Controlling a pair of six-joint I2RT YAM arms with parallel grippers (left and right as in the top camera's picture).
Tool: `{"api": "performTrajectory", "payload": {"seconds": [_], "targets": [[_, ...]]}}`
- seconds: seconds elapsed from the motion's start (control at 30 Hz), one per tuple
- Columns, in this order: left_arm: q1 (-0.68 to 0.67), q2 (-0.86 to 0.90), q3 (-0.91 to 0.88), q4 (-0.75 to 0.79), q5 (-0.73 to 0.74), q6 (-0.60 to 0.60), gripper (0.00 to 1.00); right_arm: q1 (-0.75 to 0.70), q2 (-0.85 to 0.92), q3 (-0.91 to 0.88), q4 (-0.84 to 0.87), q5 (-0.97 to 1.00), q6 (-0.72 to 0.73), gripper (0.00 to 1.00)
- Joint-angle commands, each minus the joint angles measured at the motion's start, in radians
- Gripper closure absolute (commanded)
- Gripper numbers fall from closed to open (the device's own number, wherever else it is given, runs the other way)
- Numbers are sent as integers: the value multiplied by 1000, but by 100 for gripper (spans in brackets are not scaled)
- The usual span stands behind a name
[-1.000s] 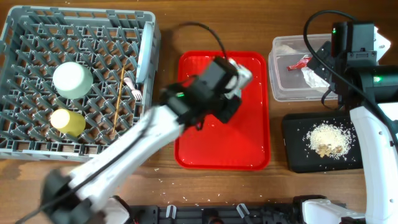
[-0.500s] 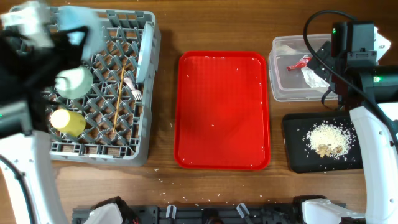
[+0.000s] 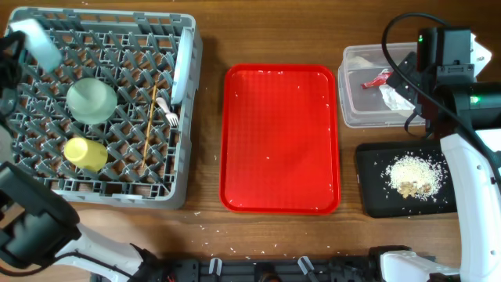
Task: Sort waste into correct bins and load items into the dishwasher rack
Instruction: 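Carry the bowl to the rack and place it upside down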
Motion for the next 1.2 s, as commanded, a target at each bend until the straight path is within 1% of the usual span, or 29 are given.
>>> {"api": "performTrajectory", "payload": {"seconds": [0.0, 0.03, 0.17, 0.37, 0.5, 0.53, 0.6, 0.7, 0.93, 1.03, 1.17], "targets": [[-7, 60, 16, 175, 31, -169, 96, -3, 3, 11, 1, 20, -4, 0], [-16, 78, 16, 216, 30, -184, 96, -3, 3, 11, 1, 20, -3, 0], [-61, 128, 16, 223, -32, -171, 96, -3, 3, 11, 1, 20, -3, 0], [-105, 171, 16, 246, -29, -171, 96, -3, 3, 11, 1, 20, -3, 0], [-181, 174, 16, 254, -14, -170, 96, -3, 3, 11, 1, 20, -3, 0], [-210, 175, 16, 254, -15, -161, 96, -3, 3, 11, 1, 20, -3, 0], [-269, 175, 16, 253, -19, -100, 96, -3, 3, 11, 1, 20, -3, 0], [-320, 175, 16, 254, -78, -88, 96, -3, 3, 11, 1, 20, -3, 0], [-323, 227, 16, 250, -90, -83, 96, -3, 3, 11, 1, 20, -3, 0], [-320, 261, 16, 240, -89, -36, 96, -3, 3, 11, 1, 20, -3, 0], [-266, 262, 16, 230, -87, -40, 96, -3, 3, 11, 1, 20, -3, 0]]}}
